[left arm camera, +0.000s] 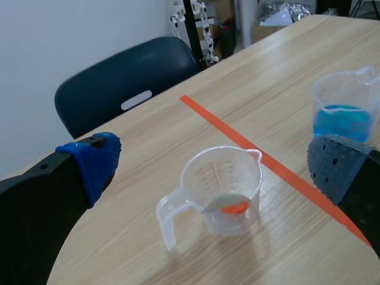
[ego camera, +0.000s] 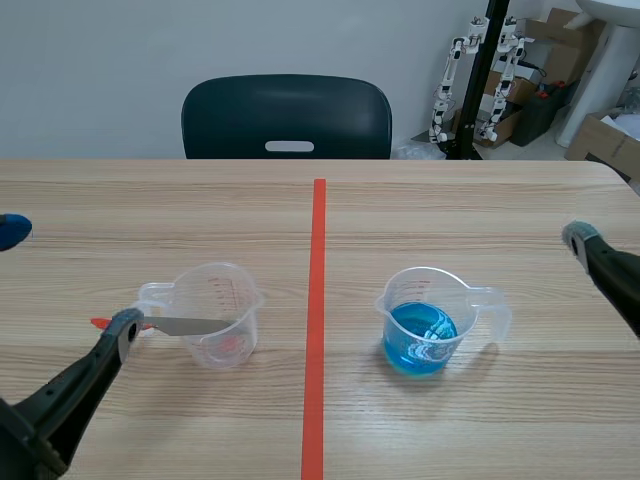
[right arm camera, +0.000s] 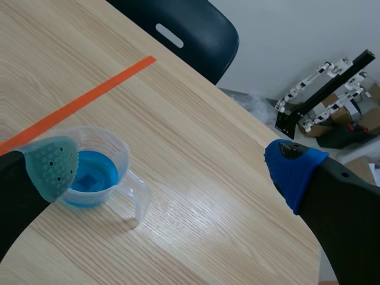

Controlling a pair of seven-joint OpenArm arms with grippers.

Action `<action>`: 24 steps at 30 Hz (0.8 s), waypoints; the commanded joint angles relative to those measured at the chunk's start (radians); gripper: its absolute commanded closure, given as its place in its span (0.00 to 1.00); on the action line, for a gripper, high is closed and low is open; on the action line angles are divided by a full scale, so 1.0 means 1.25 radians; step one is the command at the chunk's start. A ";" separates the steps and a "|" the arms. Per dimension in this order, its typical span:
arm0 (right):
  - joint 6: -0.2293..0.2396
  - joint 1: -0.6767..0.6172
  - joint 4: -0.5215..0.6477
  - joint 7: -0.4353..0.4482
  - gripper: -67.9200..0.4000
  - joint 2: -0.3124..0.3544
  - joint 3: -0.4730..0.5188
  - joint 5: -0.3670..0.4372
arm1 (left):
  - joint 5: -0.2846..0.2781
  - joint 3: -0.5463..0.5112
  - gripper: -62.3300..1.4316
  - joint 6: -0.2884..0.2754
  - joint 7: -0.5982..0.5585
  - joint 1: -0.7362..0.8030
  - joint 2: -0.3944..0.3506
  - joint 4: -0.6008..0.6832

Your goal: Do the redox reaction experiment. return to the home posture

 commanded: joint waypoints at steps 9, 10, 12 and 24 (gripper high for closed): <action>-0.007 -0.129 0.044 0.048 0.00 0.010 0.005 -0.021 | -0.005 0.006 0.00 -0.023 0.023 -0.017 0.004 0.030; -0.004 -0.134 0.044 0.050 0.00 0.010 0.005 -0.021 | -0.005 0.006 0.00 -0.023 0.023 -0.017 0.004 0.030; 0.002 -0.143 0.045 0.055 0.00 0.010 0.004 -0.021 | -0.005 0.007 0.00 -0.023 0.023 -0.017 0.004 0.030; 0.012 -0.153 0.073 0.011 0.00 0.120 -0.019 -0.018 | 0.001 0.011 0.00 -0.023 0.022 -0.020 0.004 0.030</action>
